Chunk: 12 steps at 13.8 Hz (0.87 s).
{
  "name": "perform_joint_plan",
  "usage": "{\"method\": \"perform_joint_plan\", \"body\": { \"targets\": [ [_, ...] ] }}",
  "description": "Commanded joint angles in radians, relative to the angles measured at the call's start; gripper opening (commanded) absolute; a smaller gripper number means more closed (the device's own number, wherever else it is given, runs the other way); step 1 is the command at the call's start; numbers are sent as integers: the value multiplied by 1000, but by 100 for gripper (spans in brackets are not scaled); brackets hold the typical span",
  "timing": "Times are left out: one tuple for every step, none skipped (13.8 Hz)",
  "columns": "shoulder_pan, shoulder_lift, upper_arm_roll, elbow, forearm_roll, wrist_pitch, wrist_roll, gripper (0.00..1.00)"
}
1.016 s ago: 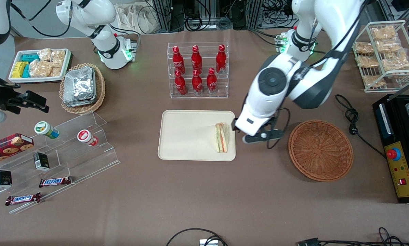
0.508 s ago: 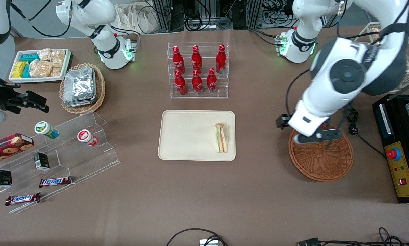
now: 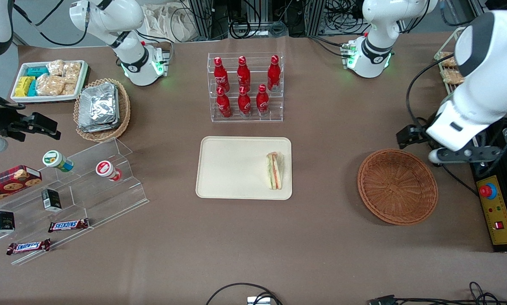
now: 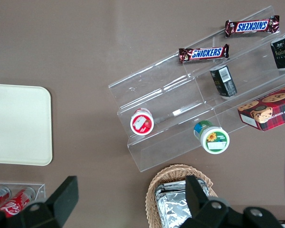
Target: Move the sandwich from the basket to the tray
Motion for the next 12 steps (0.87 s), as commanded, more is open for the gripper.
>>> {"method": "perform_joint_plan", "body": {
  "targets": [
    [-41, -61, 71, -55, -19, 40, 18, 100],
    [-64, -60, 102, -54, -23, 55, 20, 100],
    [-83, -57, 127, -55, -23, 68, 24, 100],
    [-83, -54, 133, -57, -23, 76, 44, 100],
    [-81, -54, 144, -52, -23, 74, 61, 100],
    [-81, -55, 157, -50, -24, 73, 61, 100],
    [-81, -55, 160, -47, -21, 66, 70, 100],
    [-81, -57, 161, -43, -21, 59, 84, 100],
    [-81, -60, 162, -40, -21, 44, 95, 100],
    [-81, -60, 164, -29, -20, 22, 97, 100],
    [-81, -60, 164, -18, -20, -1, 95, 100],
    [-81, -58, 164, -11, -21, -19, 97, 100]
  ]
}}
